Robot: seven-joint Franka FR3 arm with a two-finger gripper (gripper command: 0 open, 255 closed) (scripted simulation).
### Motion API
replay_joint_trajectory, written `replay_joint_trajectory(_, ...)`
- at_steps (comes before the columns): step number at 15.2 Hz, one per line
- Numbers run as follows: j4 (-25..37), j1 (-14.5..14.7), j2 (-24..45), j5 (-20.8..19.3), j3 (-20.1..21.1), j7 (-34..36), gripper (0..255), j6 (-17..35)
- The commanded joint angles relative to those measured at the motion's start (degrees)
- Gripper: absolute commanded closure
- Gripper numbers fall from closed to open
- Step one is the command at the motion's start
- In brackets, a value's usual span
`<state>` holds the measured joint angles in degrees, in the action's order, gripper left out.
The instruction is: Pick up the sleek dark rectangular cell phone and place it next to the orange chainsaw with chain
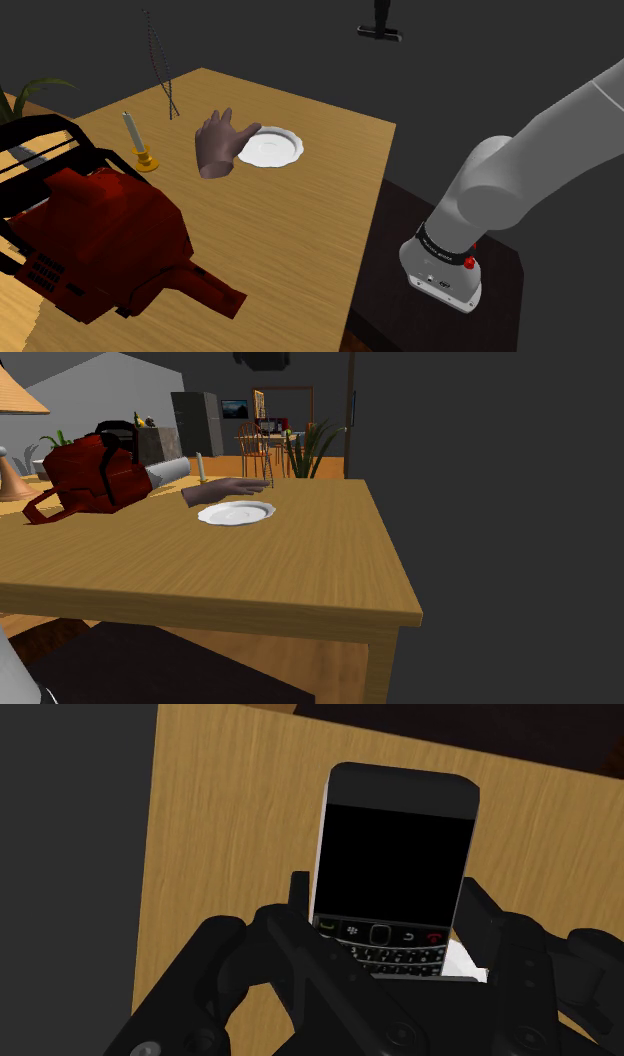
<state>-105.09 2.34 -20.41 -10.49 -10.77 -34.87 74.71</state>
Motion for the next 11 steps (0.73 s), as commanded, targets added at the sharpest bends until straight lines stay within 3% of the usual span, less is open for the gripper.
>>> replay_joint_trajectory(1, -0.83, 0.91, -0.74, 1.11, 1.98, 3.03, 255, -0.34)
replay_joint_trajectory(11, -0.62, 5.60, -0.48, 7.58, 11.89, 17.75, 255, -1.72)
